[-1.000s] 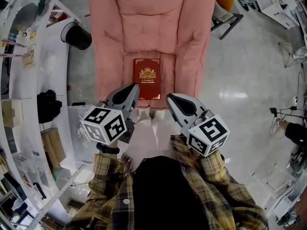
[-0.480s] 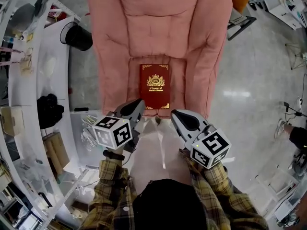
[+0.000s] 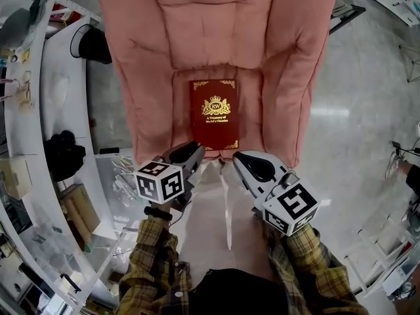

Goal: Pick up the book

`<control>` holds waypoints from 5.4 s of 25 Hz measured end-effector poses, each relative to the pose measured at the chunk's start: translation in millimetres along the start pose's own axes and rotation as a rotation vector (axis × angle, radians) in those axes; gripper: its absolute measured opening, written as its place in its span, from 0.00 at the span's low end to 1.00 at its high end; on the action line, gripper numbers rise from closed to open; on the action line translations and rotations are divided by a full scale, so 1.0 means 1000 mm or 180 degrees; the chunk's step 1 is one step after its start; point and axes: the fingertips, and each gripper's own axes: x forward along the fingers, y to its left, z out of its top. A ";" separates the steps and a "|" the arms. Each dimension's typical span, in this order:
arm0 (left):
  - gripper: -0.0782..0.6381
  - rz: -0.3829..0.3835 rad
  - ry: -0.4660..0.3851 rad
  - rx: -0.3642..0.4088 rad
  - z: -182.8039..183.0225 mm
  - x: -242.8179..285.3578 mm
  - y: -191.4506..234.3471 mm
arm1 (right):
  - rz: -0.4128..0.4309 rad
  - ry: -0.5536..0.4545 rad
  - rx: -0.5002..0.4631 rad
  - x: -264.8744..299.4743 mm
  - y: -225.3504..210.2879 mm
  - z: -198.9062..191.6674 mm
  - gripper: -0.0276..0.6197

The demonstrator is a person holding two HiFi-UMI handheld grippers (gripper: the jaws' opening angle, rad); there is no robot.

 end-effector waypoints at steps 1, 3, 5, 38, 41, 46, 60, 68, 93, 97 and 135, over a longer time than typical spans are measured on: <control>0.24 -0.0013 0.0031 -0.0015 -0.004 0.005 0.005 | -0.0012 0.0002 0.0005 0.003 -0.004 -0.003 0.07; 0.25 -0.0020 0.0082 -0.0034 -0.013 0.015 0.017 | -0.0036 0.0005 0.0018 0.008 -0.012 -0.011 0.07; 0.28 -0.0012 0.0150 -0.0033 -0.023 0.024 0.030 | -0.0055 0.0020 0.0046 0.014 -0.019 -0.020 0.07; 0.54 -0.0285 0.0780 -0.0456 -0.126 0.119 0.158 | 0.0067 0.0348 0.0440 0.084 -0.018 -0.112 0.07; 0.54 -0.0346 0.0806 -0.0466 -0.126 0.125 0.157 | 0.0081 0.0364 0.0469 0.084 -0.016 -0.114 0.07; 0.54 -0.0451 0.0825 -0.0507 -0.127 0.133 0.155 | 0.0130 0.0389 0.0519 0.086 -0.012 -0.121 0.07; 0.54 -0.0232 0.0718 -0.0383 -0.112 0.120 0.135 | 0.0104 0.0302 0.0583 0.086 -0.008 -0.125 0.07; 0.54 0.0064 0.0722 -0.0603 -0.114 0.121 0.129 | 0.0083 0.0238 0.0668 0.080 -0.013 -0.124 0.07; 0.54 -0.0750 0.0557 -0.1381 -0.114 0.153 0.131 | 0.0085 0.0279 0.0813 0.065 -0.033 -0.126 0.07; 0.50 -0.0909 0.0554 -0.1304 -0.108 0.150 0.117 | 0.0071 0.0261 0.0804 0.068 -0.029 -0.122 0.07; 0.46 -0.0983 -0.0249 -0.1351 0.022 -0.006 -0.035 | -0.0104 -0.0165 0.0148 -0.044 0.029 0.037 0.07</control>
